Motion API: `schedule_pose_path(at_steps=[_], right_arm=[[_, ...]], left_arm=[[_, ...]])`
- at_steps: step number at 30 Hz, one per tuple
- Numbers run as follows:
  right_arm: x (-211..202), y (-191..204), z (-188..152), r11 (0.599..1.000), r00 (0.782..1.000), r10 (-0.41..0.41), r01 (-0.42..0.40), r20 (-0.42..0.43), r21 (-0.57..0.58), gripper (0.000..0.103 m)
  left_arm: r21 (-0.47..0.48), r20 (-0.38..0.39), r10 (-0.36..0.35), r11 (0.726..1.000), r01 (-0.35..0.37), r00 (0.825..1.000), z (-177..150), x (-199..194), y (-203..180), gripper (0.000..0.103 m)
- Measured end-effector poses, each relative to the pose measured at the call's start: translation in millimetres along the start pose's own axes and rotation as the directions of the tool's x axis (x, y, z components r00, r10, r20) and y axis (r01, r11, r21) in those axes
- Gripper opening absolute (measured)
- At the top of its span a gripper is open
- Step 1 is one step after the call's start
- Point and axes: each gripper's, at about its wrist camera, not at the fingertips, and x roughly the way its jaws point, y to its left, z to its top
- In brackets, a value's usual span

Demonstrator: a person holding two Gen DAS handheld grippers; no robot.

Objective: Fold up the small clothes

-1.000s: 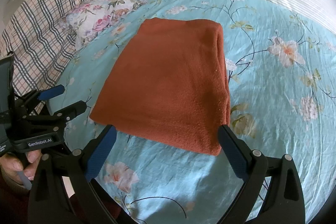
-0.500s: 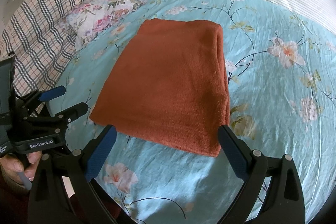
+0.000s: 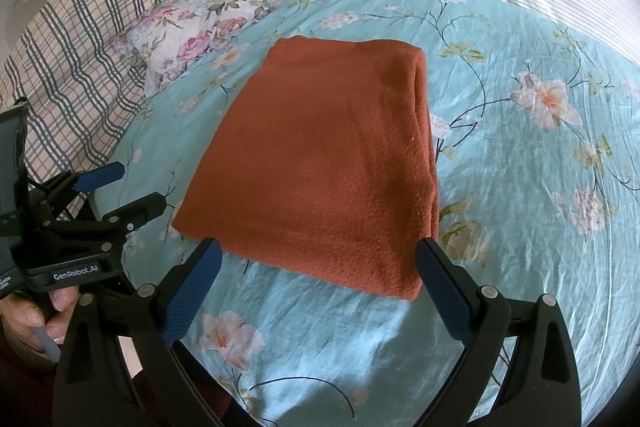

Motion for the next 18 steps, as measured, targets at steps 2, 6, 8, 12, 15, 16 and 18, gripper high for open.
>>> schedule_pose_path(at_steps=[2, 6, 8, 12, 15, 16, 18], right_arm=[[-0.1, 1.3, 0.6, 1.000, 1.000, -0.001, 0.001, 0.003, 0.001, 0.097], [-3.7, 6.5, 3.5, 1.000, 1.000, -0.002, 0.002, 0.008, -0.002, 0.097], [-5.3, 7.6, 5.8, 1.000, 1.000, -0.002, 0.002, 0.011, -0.006, 0.097], [-6.3, 7.4, 7.1, 1.000, 1.000, 0.000, 0.000, 0.012, -0.008, 0.097], [-6.2, 7.9, 6.8, 1.000, 1.000, -0.001, 0.001, 0.012, -0.007, 0.097], [-6.0, 8.2, 8.1, 1.000, 1.000, 0.000, 0.001, 0.011, -0.009, 0.097], [-6.2, 8.7, 7.5, 1.000, 1.000, -0.003, 0.003, 0.011, -0.008, 0.097]], left_arm=[[-0.002, 0.001, 0.001, 1.000, -0.001, 1.000, 0.7, -0.7, -1.1, 0.088], [-0.004, 0.005, 0.001, 1.000, -0.001, 1.000, 0.4, -2.9, -2.0, 0.087], [-0.004, 0.007, 0.000, 1.000, 0.000, 1.000, 1.5, -3.8, -2.5, 0.088], [-0.007, 0.012, 0.003, 1.000, -0.003, 1.000, 2.5, -5.4, -3.7, 0.087], [-0.007, 0.011, 0.001, 1.000, -0.001, 1.000, 2.1, -5.5, -3.6, 0.088], [-0.007, 0.011, 0.002, 1.000, -0.002, 1.000, 2.5, -5.4, -3.8, 0.088], [-0.009, 0.012, -0.001, 1.000, 0.002, 1.000, 3.1, -5.3, -4.0, 0.088]])
